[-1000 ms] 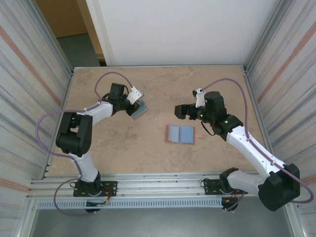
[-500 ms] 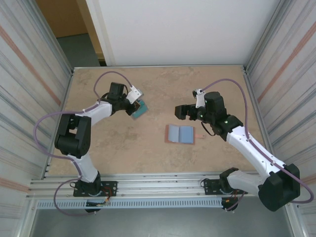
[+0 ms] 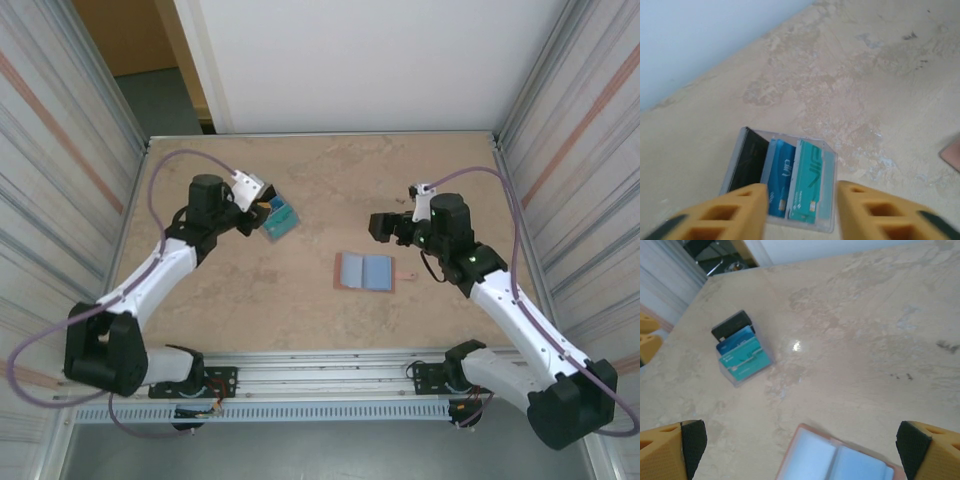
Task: Take the credit cards out of the card holder
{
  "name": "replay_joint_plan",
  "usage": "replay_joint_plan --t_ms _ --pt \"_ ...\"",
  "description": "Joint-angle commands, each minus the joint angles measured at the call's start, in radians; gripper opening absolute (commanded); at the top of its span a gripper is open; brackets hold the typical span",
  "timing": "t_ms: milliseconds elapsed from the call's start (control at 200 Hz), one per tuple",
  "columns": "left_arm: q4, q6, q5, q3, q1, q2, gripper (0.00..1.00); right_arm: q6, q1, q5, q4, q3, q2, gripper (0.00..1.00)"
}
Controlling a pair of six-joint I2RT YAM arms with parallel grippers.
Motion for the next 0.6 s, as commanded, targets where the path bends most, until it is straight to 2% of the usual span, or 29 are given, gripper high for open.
replay_joint_plan --t_ms 0,130,346,591 --pt "0.017 -0.09 -0.116 -0.069 0.0 -0.112 0.63 0.029 -0.019 0.075 -0.034 -0.022 -0.063 0.99" --pt "0.022 -0.143 -0.242 -0.145 -0.024 -0.223 0.98 0.039 -0.041 0.138 -0.069 -0.051 -0.116 0.99" --pt "0.053 -0.149 -0.496 -0.253 -0.113 -0.325 0.99 0.029 -0.065 0.243 -0.076 -0.139 -0.212 0.99" --pt "0.192 -0.231 -0.583 -0.378 -0.13 -0.336 0.99 -0.052 -0.066 0.402 0.018 -0.308 -0.324 0.99"
